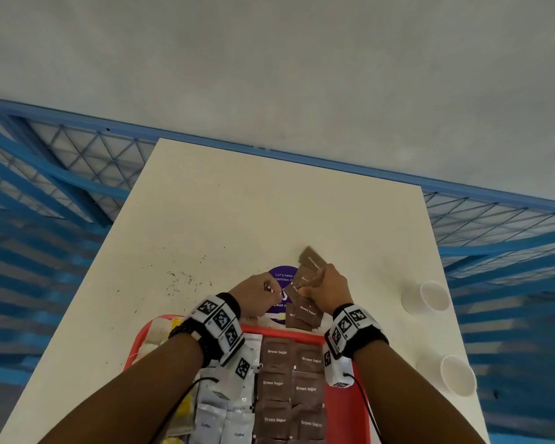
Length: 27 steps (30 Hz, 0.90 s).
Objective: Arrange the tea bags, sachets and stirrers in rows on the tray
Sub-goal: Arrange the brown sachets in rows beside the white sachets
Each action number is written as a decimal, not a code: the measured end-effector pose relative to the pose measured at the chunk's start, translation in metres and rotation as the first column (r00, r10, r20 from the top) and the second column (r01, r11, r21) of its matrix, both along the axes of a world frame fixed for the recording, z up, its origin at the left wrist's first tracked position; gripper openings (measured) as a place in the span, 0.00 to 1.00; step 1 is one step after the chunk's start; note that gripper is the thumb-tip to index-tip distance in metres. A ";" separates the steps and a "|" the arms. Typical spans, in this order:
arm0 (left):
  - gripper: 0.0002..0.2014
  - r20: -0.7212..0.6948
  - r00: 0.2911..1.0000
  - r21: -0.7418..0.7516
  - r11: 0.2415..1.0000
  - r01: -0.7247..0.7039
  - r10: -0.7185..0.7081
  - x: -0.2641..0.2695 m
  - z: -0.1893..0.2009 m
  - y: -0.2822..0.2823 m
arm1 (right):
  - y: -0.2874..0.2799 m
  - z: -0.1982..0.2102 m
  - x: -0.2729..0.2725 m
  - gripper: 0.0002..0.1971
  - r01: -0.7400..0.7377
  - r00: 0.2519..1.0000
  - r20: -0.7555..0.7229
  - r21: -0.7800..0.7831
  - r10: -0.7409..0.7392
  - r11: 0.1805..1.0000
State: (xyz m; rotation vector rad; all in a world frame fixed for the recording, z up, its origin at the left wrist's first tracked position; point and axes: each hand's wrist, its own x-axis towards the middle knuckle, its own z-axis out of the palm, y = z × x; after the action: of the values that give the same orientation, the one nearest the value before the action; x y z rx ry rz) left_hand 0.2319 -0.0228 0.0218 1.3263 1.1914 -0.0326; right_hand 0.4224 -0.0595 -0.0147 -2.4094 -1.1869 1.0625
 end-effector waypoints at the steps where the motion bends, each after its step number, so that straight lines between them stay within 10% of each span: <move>1: 0.04 -0.012 1.000 0.038 0.999 0.013 -0.012 0.003 0.000 0.001 | -0.001 0.002 0.001 0.16 -0.050 0.998 0.037 -0.029 0.051 0.998; 8: 0.16 0.154 0.950 -0.131 0.958 -0.254 0.273 0.006 -0.012 0.002 | -0.025 0.027 0.021 0.15 0.050 0.988 -0.148 -0.001 -0.049 0.999; 13: 0.22 0.342 0.866 -0.331 0.909 -0.253 0.366 0.011 -0.007 -0.008 | -0.041 0.065 -0.001 0.09 0.023 0.775 -0.632 0.039 0.007 0.999; 21: 0.09 0.273 0.729 -0.420 0.759 -0.497 0.628 0.012 -0.010 -0.013 | -0.039 0.058 -0.013 0.06 0.126 0.860 -0.506 0.095 -0.061 0.987; 27: 0.13 0.372 0.749 -0.651 0.729 -0.211 0.549 0.007 -0.005 -0.016 | -0.036 0.058 -0.029 0.07 0.189 0.815 -0.574 0.125 -0.084 0.974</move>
State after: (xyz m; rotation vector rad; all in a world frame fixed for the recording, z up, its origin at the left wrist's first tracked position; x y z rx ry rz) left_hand 0.2393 -0.0389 0.0164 0.4533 0.8404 0.2707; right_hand 0.3931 -0.0955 0.0431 -1.8091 -0.8385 1.4204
